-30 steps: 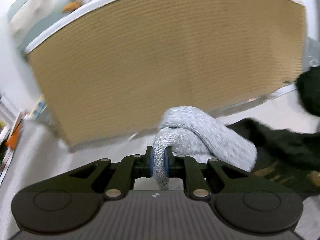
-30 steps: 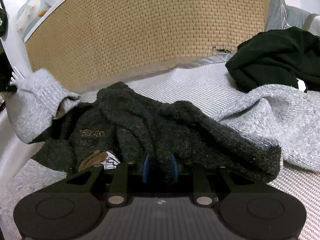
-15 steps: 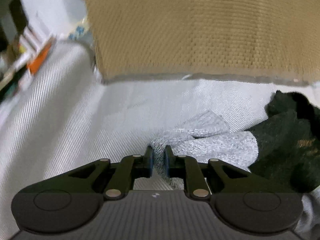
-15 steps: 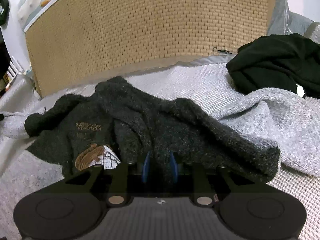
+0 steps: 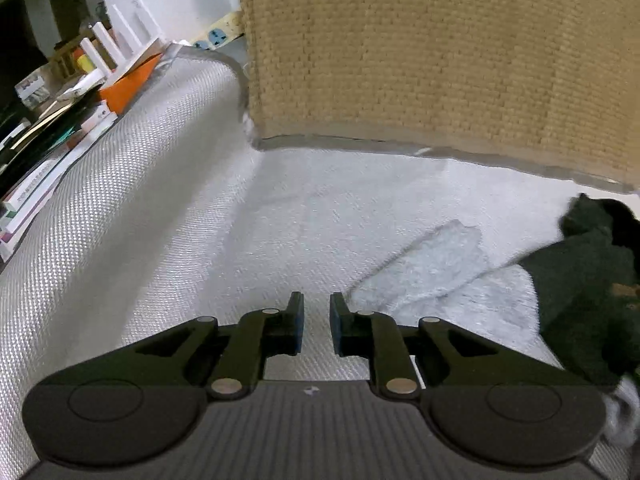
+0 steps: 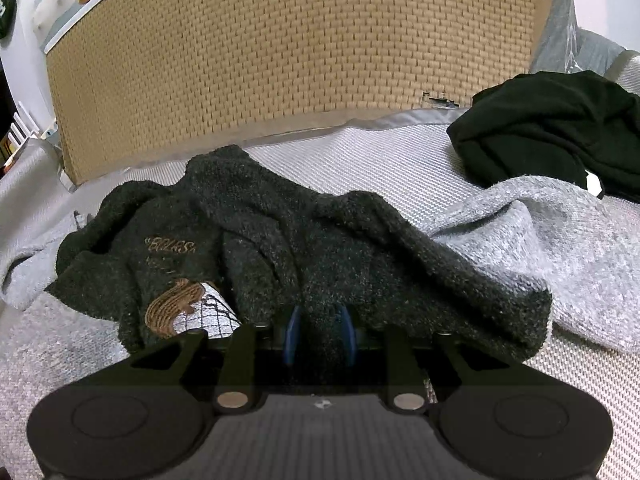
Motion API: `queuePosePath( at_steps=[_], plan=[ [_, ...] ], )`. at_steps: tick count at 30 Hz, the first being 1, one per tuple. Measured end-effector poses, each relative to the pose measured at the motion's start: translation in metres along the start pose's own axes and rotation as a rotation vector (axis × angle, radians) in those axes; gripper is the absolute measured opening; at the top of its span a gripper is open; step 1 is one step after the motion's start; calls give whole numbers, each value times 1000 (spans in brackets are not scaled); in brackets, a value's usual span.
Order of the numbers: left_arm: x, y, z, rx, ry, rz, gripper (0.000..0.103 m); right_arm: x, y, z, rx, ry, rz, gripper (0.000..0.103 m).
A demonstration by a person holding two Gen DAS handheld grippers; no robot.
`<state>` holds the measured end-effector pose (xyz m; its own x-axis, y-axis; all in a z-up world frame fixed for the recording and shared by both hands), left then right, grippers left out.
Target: Fold clothes
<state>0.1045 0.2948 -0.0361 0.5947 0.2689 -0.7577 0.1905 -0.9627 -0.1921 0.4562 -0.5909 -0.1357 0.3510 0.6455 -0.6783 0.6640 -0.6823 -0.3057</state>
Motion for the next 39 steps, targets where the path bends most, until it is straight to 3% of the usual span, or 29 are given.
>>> queuePosePath(
  at_steps=[4,6,11,13,16,23,28,34,39],
  plan=[
    [-12,26,-5,22,32,87,17,-4,-3,-3,6,-5,15,26],
    [-24,51,-8,59,58,145,22,-12,-6,-5,-3,3,32,26],
    [-59,122,-15,230,114,287,25,-44,-33,-5,-105,25,7,28],
    [-65,146,-14,295,105,346,27,-52,-48,-3,-145,25,-13,35],
    [-72,178,-8,355,87,365,27,-60,-71,3,-203,19,-40,35],
    [-81,227,5,398,26,452,27,-65,-117,19,-230,-26,-141,37],
    [-92,245,8,413,29,423,27,-68,-154,38,-320,-32,-206,64],
    [-92,265,8,431,9,363,30,-56,-169,54,-365,-43,-214,64],
    [-79,279,16,474,-27,319,42,-56,-163,60,-360,-47,-222,64]
  ],
)
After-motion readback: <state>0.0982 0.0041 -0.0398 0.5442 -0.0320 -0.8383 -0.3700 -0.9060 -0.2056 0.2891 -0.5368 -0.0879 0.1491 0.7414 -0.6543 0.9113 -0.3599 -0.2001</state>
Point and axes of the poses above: each gripper's, at about its wrist camera, not at the fingertips, and x roughly the way its jaws point, y to its right, z to its underside, the point moved 2 cm from there along x, roughly the way its jaws point, and after that the axes turned 9 degrees about x, right-handed, at the moved point
